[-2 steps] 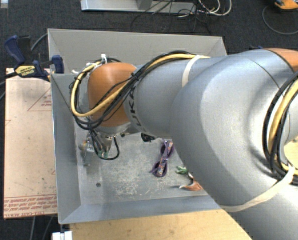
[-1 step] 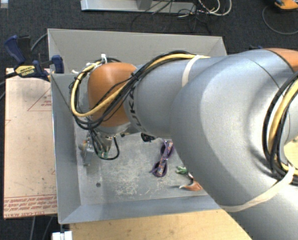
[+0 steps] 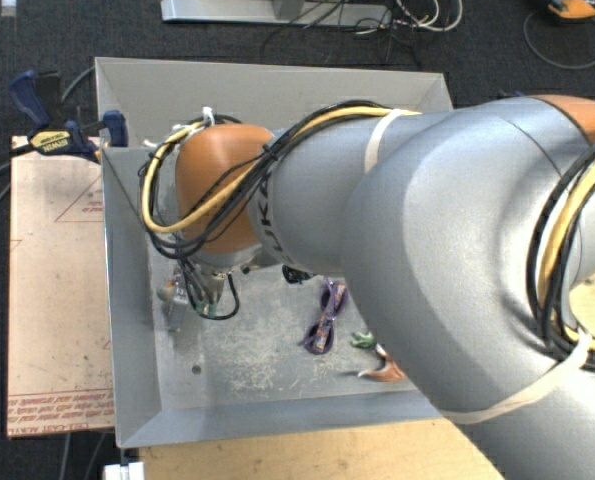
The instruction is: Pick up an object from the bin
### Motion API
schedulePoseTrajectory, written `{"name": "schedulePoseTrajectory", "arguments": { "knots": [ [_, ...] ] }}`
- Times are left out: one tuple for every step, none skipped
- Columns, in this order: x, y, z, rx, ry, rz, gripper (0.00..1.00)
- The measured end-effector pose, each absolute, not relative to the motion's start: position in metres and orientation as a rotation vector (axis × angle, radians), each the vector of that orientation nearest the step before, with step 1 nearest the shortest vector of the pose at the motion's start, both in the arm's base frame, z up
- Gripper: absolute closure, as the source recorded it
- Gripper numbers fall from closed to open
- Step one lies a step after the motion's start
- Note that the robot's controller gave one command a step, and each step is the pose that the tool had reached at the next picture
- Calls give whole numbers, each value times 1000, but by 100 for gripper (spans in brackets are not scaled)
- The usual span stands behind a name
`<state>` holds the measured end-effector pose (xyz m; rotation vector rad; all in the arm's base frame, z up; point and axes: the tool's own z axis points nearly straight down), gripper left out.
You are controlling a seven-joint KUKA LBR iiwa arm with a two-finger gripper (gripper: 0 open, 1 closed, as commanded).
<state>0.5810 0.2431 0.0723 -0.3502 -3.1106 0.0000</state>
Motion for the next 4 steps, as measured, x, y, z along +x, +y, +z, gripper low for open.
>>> {"name": "schedulePoseTrajectory", "arguments": {
  "knots": [
    [580, 243, 82, -350, -3106, 3, 100],
    [579, 242, 105, -350, -3105, 3, 100],
    [582, 243, 120, -351, -3112, -3, 100],
    [582, 243, 130, -351, -3113, -4, 100]
  ]
}}
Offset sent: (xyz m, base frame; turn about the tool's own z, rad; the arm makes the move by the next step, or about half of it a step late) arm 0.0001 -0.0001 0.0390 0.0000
